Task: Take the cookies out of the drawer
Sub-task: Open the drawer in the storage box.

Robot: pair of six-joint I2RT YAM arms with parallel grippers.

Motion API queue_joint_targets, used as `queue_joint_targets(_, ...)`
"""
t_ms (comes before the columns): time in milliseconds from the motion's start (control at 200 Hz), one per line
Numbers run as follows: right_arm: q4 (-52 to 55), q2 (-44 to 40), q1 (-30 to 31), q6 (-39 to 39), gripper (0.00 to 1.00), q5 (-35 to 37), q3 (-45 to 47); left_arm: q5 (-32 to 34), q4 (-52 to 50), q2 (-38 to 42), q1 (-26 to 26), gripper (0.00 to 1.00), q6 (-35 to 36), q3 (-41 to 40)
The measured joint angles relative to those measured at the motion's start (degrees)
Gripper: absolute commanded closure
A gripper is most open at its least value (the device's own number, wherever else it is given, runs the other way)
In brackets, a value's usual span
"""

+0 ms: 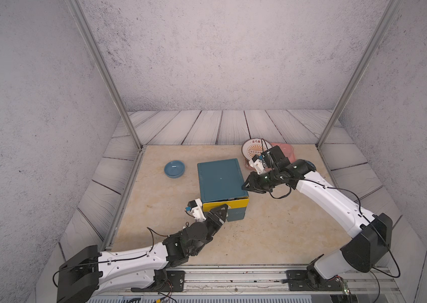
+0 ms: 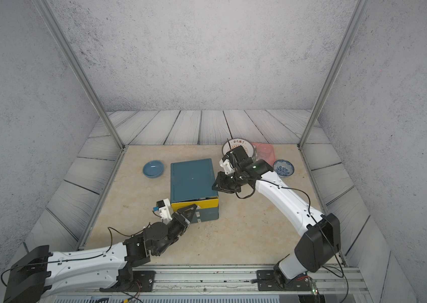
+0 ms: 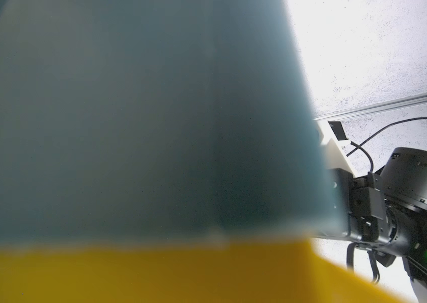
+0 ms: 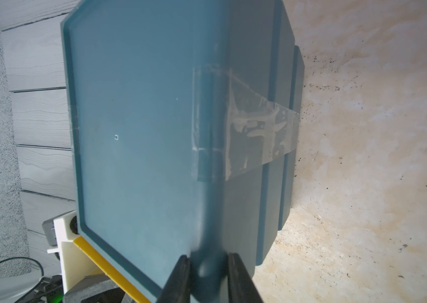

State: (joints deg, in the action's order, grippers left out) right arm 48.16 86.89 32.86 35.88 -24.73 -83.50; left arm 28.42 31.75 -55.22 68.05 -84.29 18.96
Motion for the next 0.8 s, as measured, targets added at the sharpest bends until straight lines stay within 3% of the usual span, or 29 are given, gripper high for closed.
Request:
queue_joint_targets(165, 0.48, 0.00, 0.68, -0.02, 0.74, -1.84, 0.22, 2.21, 0.90, 4.33, 0.70, 0.62, -1.14, -3.41)
queue_joint_targets(365, 0.39, -0.13, 1.46, 0.59, 0.74, -4.00, 0.76, 1.68, -6.54, 12.07, 1.16, 0.62, -1.31, -4.39)
queue_joint_targets(801, 0.76, -0.70, 1.51, 2.14, 0.73, -2.34, 0.87, 12.94, -5.60, 8.24, 12.02, 0.62, -4.42, -3.69)
